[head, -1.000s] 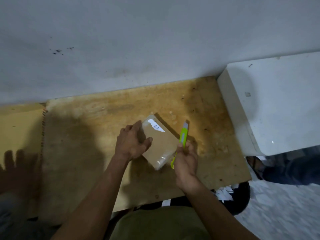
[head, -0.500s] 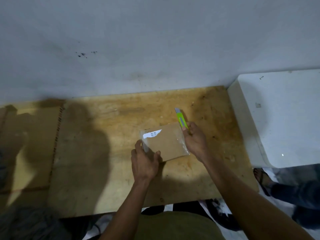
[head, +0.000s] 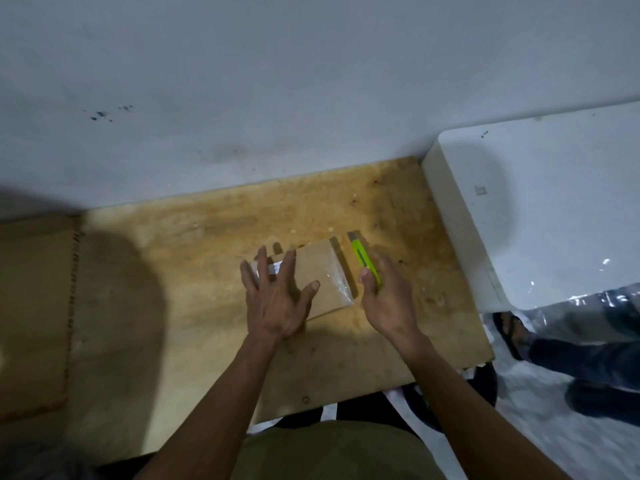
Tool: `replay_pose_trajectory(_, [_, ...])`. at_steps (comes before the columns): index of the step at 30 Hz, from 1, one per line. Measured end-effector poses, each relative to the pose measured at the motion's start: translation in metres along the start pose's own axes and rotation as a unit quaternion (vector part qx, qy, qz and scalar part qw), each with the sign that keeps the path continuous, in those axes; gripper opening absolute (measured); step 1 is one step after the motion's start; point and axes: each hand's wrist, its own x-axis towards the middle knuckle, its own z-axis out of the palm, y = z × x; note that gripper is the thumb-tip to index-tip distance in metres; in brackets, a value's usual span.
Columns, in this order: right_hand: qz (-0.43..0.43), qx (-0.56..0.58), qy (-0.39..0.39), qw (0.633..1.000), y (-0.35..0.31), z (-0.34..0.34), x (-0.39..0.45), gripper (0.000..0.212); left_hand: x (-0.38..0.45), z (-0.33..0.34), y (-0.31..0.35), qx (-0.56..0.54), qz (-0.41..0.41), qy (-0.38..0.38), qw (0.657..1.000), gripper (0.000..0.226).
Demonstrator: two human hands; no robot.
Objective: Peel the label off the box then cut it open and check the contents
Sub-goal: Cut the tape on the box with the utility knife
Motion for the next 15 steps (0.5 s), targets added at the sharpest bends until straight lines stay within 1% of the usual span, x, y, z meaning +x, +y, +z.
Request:
replay_pose_trajectory(3, [-0.020,-0.019,-0.009,1.000,-0.006,0.002,-0.001,0.037,0.003,0.005,-0.006,0.024,0.016,0.009,1.000,0.088])
replay_pose_trajectory(6, [-0.023,-0.037,-0.020,0.999,-0.011,0.005,0.001,0.040,0.003,0.005,-0.004,0.021,0.030,0.016,0.999,0.092])
replay_pose_trajectory(10, [-0.018,-0.029,-0.034,0.999,-0.018,0.006,0.002,0.043,0.000,0.001,0.004,0.027,0.032,0.017,0.999,0.090])
replay_pose_trajectory(15, [-0.006,-0.010,-0.040,0.999,-0.021,0.007,0.003,0.043,0.002,0.006,-0.002,0.018,0.011,0.005,1.000,0.092])
